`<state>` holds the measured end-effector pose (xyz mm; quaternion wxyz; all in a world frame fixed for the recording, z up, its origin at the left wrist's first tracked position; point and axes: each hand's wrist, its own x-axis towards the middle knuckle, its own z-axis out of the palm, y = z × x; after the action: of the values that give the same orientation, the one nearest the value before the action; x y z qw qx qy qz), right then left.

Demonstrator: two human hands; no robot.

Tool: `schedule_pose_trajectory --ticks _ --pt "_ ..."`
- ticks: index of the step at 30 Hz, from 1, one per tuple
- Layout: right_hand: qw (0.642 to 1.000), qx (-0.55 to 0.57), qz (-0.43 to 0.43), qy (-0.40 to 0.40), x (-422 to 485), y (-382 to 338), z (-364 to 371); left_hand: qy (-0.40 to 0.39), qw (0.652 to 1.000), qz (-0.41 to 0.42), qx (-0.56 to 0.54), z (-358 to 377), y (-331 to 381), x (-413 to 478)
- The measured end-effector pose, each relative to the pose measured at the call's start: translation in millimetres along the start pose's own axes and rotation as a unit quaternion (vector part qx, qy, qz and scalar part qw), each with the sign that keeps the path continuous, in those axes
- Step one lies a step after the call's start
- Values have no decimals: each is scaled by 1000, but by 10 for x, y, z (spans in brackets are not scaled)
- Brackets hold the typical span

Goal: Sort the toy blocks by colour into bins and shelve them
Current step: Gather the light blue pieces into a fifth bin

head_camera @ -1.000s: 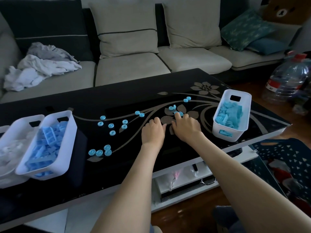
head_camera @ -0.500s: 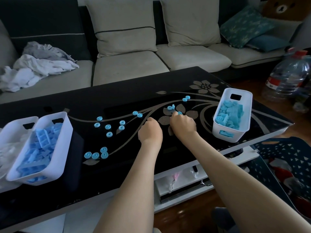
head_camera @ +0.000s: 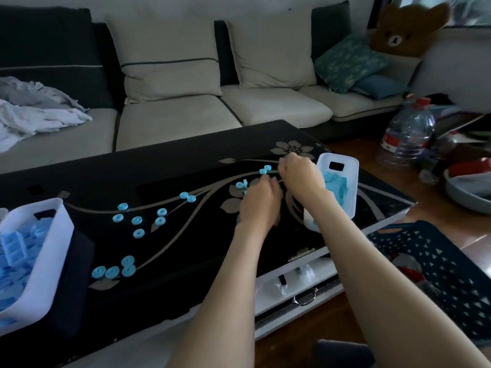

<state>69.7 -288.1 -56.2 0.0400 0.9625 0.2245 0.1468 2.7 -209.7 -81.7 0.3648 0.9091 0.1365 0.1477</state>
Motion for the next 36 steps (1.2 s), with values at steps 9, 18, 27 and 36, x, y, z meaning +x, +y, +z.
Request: schedule_pose_trajectory --ticks 9,18,27,36 --pt "975 -132 6 -180 -278 836 76 -97 960 136 224 392 523 -85" --pt "961 -40 -177 -210 -347 309 6 -49 956 70 280 75 365 55" --pt "987 20 -95 -129 -287 551 -168 15 952 71 297 126 360 131" --pt "962 135 63 -230 -449 865 -74 -62 987 92 118 468 777 -23"
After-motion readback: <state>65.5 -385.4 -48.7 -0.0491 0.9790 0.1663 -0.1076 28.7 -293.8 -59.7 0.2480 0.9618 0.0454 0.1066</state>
